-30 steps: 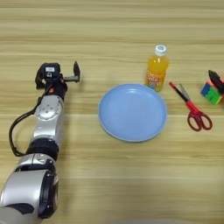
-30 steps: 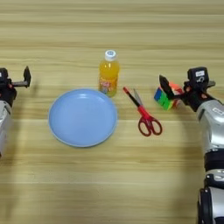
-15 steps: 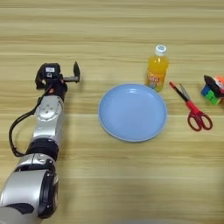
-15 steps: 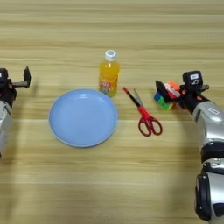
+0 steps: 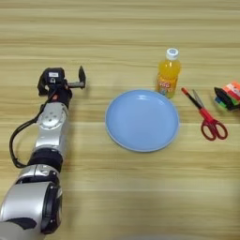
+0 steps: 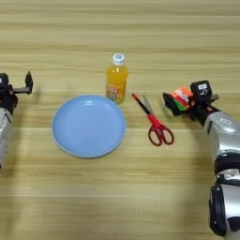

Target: Move the objects on the table

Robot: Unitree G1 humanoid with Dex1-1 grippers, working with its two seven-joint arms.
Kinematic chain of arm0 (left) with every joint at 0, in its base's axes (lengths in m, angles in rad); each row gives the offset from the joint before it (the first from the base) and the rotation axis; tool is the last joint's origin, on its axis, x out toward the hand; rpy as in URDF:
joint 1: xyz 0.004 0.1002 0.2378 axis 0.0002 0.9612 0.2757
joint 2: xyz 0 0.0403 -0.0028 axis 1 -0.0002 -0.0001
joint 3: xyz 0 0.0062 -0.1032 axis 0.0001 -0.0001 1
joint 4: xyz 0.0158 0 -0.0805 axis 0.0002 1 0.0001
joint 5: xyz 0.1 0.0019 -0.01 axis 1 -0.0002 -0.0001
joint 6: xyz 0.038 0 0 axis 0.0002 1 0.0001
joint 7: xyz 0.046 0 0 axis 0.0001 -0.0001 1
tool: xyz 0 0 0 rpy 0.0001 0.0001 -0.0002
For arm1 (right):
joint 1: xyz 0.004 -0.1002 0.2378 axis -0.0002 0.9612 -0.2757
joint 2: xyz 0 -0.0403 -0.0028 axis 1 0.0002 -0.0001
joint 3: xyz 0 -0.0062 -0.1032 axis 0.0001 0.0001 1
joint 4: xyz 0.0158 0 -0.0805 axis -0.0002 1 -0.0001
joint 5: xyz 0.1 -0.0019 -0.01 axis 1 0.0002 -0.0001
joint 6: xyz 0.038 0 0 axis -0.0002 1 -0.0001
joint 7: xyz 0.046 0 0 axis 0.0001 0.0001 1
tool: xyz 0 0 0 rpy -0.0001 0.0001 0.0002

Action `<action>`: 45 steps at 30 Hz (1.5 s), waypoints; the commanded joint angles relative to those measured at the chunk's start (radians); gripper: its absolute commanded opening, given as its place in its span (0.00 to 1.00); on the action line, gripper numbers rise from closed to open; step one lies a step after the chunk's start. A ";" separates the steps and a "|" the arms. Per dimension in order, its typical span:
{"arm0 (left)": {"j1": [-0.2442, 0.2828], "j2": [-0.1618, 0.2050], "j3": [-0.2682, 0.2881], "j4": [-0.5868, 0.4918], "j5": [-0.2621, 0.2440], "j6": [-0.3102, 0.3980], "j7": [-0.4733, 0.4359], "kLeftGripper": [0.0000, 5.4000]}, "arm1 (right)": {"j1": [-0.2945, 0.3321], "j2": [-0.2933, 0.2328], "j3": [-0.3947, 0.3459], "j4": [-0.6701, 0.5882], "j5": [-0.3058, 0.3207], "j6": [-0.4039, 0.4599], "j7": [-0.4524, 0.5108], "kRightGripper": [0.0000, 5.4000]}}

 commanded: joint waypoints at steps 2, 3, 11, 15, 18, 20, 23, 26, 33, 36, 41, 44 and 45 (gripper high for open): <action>-0.014 0.004 0.001 0.009 0.003 0.007 0.000 1.00 | -0.016 -0.020 -0.002 0.035 -0.013 -0.002 -0.024 1.00; -0.014 0.004 0.001 0.010 0.003 0.007 0.000 1.00 | -0.019 -0.019 -0.001 0.043 -0.013 -0.001 -0.027 1.00; -0.014 0.005 0.002 0.010 0.003 0.007 0.000 1.00 | -0.030 -0.015 0.002 0.071 -0.013 -0.003 -0.032 1.00; -0.014 0.006 0.002 0.009 0.003 0.007 0.000 1.00 | -0.032 -0.012 -0.001 0.068 -0.006 -0.004 -0.024 0.98; -0.013 0.006 0.002 0.009 0.003 0.007 0.000 1.00 | -0.031 -0.010 -0.002 0.067 -0.005 -0.005 -0.023 0.93; -0.013 0.007 0.002 0.008 0.003 0.007 0.000 1.00 | -0.031 -0.009 -0.004 0.066 -0.002 -0.004 -0.022 0.87; -0.013 0.007 0.002 0.007 0.003 0.007 0.000 1.00 | -0.031 -0.006 -0.009 0.063 0.008 0.005 -0.012 0.83; -0.012 0.006 0.002 0.007 0.003 0.007 0.000 1.00 | -0.030 -0.005 -0.013 0.061 0.014 0.011 -0.006 0.76; -0.014 0.006 0.002 0.010 0.004 0.006 0.001 1.00 | -0.025 -0.008 -0.027 0.037 0.034 0.019 0.001 0.62; -0.014 0.005 0.002 0.010 0.004 0.006 0.002 1.00 | -0.018 -0.009 -0.033 0.009 0.045 0.026 -0.001 0.62; -0.015 0.005 0.001 0.011 0.004 0.006 0.002 1.00 | -0.003 -0.008 -0.044 -0.047 0.060 0.050 0.000 0.62; -0.015 0.004 0.001 0.010 0.004 0.005 0.003 1.00 | 0.011 -0.008 -0.049 -0.093 0.067 0.066 -0.003 0.62; -0.015 0.004 0.001 0.010 0.004 0.005 0.003 1.00 | 0.017 -0.008 -0.051 -0.113 0.071 0.072 -0.004 0.62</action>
